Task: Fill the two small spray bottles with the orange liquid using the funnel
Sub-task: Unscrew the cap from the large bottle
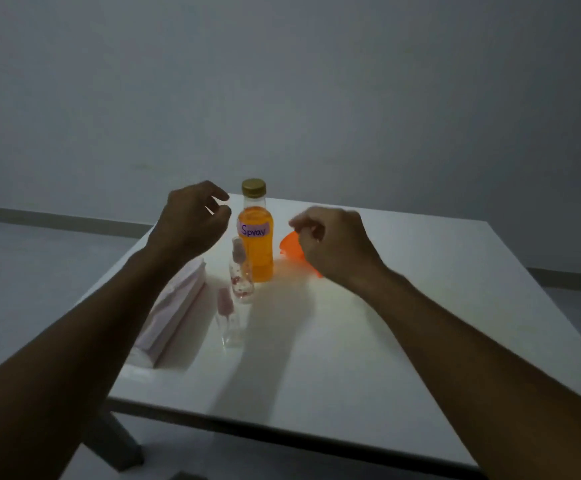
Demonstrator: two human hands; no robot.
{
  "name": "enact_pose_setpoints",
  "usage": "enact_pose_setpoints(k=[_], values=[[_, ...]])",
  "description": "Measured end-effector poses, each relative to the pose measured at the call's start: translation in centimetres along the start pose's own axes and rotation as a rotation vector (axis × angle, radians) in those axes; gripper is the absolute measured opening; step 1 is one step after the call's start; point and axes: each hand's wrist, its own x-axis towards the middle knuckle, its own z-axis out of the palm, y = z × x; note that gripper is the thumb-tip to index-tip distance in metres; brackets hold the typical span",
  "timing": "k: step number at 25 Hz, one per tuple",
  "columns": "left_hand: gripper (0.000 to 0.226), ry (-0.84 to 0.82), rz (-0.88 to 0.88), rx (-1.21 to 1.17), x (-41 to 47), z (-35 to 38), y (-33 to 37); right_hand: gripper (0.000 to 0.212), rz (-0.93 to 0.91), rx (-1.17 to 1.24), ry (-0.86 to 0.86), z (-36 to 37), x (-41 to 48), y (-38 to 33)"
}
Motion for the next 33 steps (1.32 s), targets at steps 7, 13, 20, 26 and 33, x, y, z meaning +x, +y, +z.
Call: enact_pose_setpoints(k=[7,13,20,26,33], values=[[0.052,-0.741,-0.119,-0.413,4.9,4.4,-7.0,0.048,-0.061,-0.176,-0.273,2.8,10.6,-2.7],[0.054,-0.768,0.027,-0.526,6.2,6.5,-7.5,0.049,-0.265,-0.284,-0.4,3.3,13.8,-1.7],[0.05,-0.684,0.186,-0.44,6.4,8.0,-8.6,0.037,-0.372,-0.449,-0.543,3.4,15.3,-2.4],[0.052,-0.701,0.142,-0.477,6.4,8.2,-8.7,0.055,-0.443,-0.478,-0.662,1.7,15.1,-2.9],[0.05,-0.694,0.145,-0.46,6.3,8.2,-8.7,0.066,-0.264,-0.565,-0.486,3.0,15.8,-3.3]])
